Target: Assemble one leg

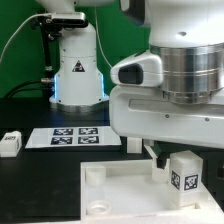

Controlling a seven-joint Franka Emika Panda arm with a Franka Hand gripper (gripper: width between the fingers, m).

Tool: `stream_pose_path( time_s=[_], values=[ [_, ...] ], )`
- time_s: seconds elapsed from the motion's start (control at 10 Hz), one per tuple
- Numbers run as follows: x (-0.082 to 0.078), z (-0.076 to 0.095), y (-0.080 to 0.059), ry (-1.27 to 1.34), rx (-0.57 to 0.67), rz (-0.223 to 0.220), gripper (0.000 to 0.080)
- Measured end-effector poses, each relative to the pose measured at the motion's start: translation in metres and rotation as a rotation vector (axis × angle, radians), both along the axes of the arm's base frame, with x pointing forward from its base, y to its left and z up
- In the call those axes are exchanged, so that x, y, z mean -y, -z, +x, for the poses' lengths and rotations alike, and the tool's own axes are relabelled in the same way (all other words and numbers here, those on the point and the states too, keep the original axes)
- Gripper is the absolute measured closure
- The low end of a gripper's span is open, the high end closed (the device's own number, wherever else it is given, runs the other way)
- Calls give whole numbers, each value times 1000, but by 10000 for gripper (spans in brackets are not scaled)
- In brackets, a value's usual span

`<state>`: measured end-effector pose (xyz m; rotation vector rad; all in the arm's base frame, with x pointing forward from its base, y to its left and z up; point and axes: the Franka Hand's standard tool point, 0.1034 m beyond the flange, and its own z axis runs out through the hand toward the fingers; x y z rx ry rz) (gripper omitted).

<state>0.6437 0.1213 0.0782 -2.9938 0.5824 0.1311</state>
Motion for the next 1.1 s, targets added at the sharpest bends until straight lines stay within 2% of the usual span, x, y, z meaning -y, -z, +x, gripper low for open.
stream_pose_path(
  time_s=[0.5,0.7,0.8,0.9,1.0,1.1],
  values=[
    [5,-1,3,-599,57,39,150],
    [5,-1,3,-596,56,39,150],
    [5,-1,3,-595,56,39,236],
    [5,-1,3,-571,54,39,236],
    [5,-1,3,-540,51,37,436],
    [6,-1,3,-543,52,35,507]
  ],
)
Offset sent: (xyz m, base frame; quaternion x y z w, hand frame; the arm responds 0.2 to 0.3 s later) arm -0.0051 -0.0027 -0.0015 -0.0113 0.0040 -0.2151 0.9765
